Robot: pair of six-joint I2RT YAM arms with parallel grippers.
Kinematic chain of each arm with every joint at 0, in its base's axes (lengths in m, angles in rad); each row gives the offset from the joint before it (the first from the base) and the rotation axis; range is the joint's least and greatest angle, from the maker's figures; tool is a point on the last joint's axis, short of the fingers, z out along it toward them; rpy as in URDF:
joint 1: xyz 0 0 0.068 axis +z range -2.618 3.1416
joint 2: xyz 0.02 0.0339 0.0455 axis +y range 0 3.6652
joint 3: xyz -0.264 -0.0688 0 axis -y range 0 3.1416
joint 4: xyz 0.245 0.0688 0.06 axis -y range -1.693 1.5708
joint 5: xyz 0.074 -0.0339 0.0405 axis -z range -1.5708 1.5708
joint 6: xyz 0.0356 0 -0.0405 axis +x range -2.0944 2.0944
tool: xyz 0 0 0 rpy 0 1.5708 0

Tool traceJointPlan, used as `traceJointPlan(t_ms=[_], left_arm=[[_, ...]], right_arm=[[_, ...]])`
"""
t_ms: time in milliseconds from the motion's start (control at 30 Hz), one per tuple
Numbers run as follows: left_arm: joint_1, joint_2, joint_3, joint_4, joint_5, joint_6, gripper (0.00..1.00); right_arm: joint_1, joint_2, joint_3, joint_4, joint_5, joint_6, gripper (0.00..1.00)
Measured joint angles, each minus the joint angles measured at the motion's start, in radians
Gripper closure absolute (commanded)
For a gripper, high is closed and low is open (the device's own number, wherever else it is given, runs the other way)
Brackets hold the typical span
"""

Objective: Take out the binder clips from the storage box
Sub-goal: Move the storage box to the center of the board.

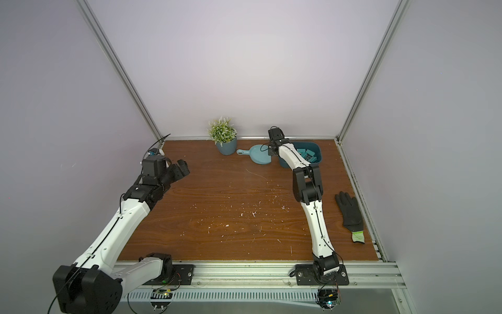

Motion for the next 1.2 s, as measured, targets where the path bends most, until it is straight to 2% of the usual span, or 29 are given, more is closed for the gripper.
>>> traceJointPlan(t_ms=[233,467,700,933,1200], left_arm=[[-0.024,-0.041,0.0,-0.036,0.0,0.011,0.0],[-0.03,-0.084,0.0,-0.056,0.002,0.026,0.0],[-0.031,-0.139,-0.011,-0.066,0.038,0.026,0.0],[-0.034,-0.192,-0.044,-0.1,0.057,0.019,0.0],[-0.049,-0.233,-0.045,-0.135,0.057,0.011,0.0]], right_arm=[[0.016,-0.159,-0.267,0.084,0.038,0.006,1.0],[0.069,-0.41,-0.606,0.148,0.059,0.091,1.0],[0.211,-0.597,-0.817,0.165,0.083,0.232,1.0],[0.43,-0.578,-0.806,0.148,0.124,0.358,1.0],[0.594,-0.362,-0.533,0.093,0.168,0.436,1.0]])
